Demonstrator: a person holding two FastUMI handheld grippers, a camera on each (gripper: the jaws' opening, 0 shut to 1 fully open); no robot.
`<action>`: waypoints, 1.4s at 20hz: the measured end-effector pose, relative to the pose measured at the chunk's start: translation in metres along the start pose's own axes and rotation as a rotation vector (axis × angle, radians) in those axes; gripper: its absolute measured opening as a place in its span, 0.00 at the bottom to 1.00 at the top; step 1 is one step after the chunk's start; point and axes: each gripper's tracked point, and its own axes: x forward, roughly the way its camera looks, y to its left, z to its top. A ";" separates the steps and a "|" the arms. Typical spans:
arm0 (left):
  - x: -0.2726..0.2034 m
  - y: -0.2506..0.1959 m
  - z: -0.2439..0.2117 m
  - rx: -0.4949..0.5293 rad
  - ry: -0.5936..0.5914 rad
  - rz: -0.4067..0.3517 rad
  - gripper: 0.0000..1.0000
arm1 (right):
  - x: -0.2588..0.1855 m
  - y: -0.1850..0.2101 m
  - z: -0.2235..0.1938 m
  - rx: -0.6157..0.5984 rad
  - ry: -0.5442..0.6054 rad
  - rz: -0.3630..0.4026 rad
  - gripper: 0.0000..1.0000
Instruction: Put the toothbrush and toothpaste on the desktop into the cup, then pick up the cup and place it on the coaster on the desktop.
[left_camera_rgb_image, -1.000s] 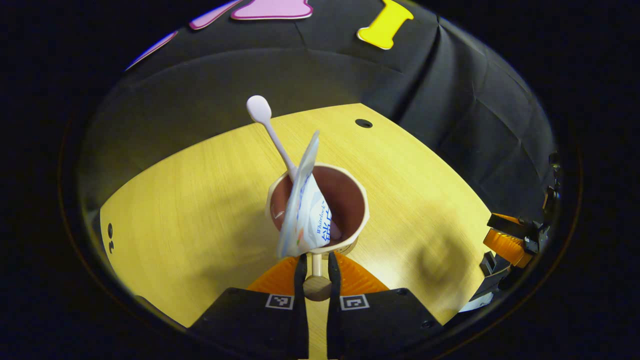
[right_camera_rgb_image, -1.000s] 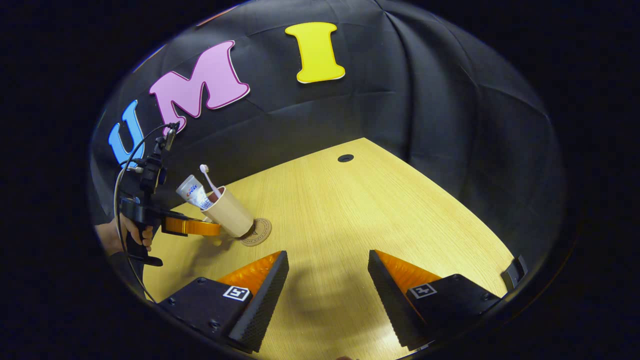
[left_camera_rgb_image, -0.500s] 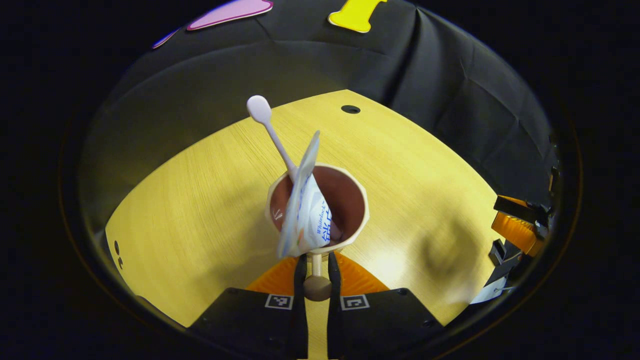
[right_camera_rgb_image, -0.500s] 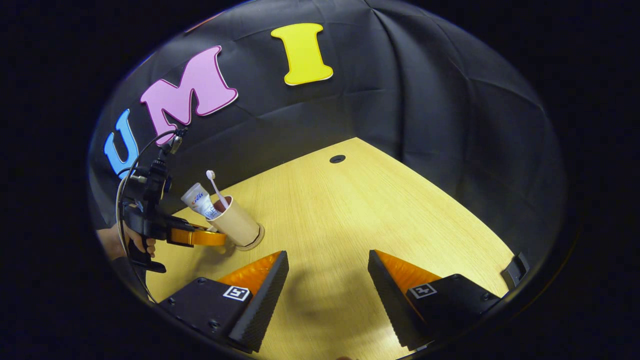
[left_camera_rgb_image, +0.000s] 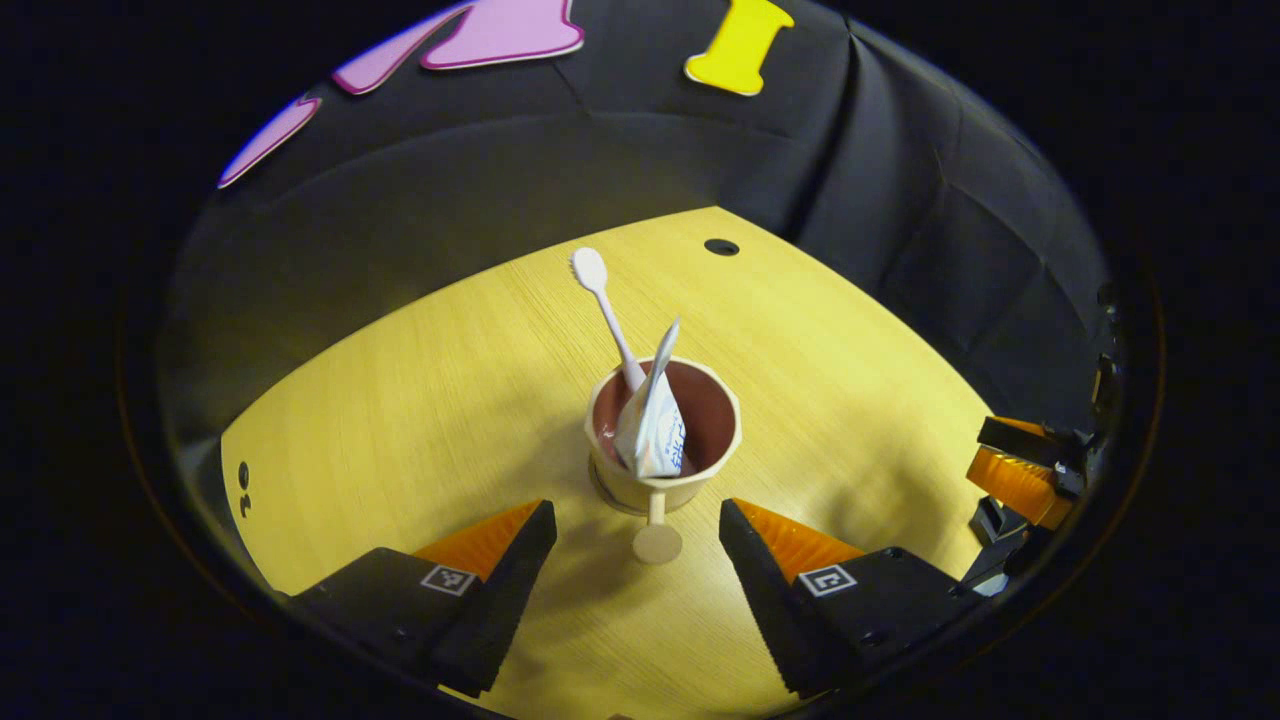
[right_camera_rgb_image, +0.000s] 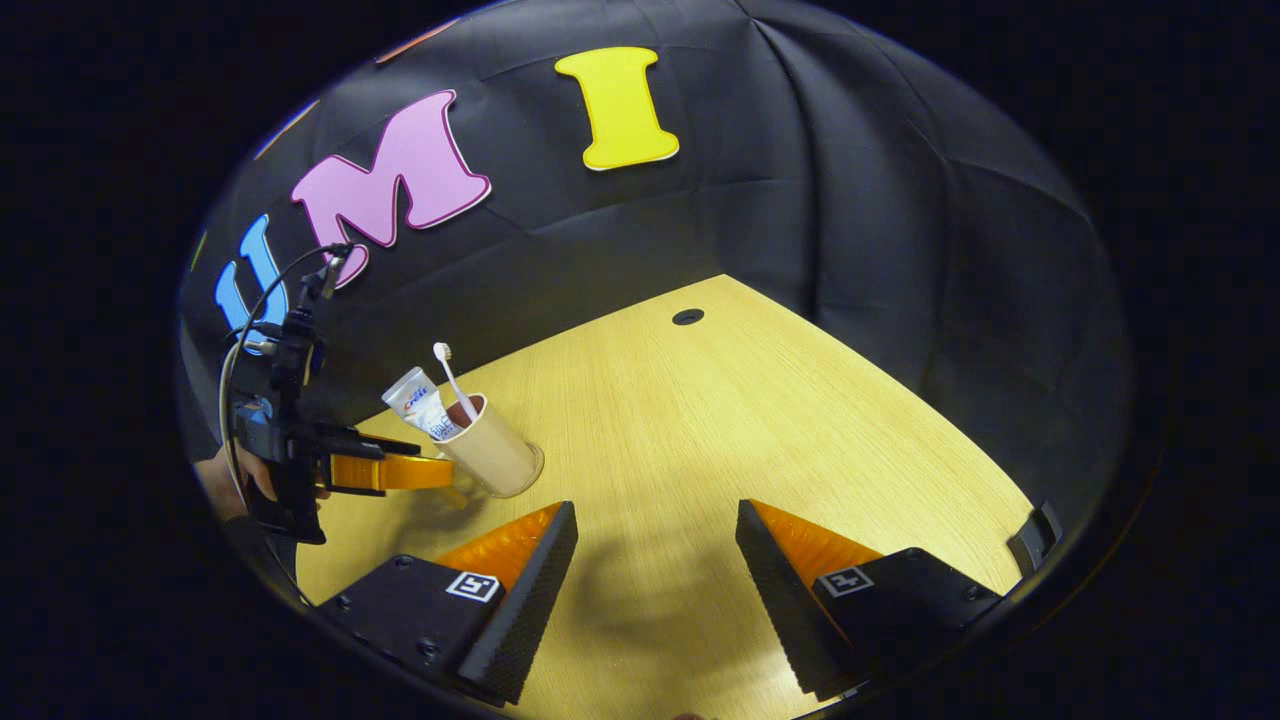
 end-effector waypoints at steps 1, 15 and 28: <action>-0.012 0.007 -0.003 -0.012 -0.026 0.011 0.98 | -0.003 0.003 0.003 -0.003 -0.009 0.001 0.98; -0.313 0.044 -0.099 -0.202 -0.507 0.309 0.98 | -0.131 0.121 0.068 -0.223 -0.231 0.108 0.98; -0.379 0.035 -0.187 -0.384 -0.598 0.340 0.98 | -0.201 0.193 0.065 -0.295 -0.298 0.195 0.98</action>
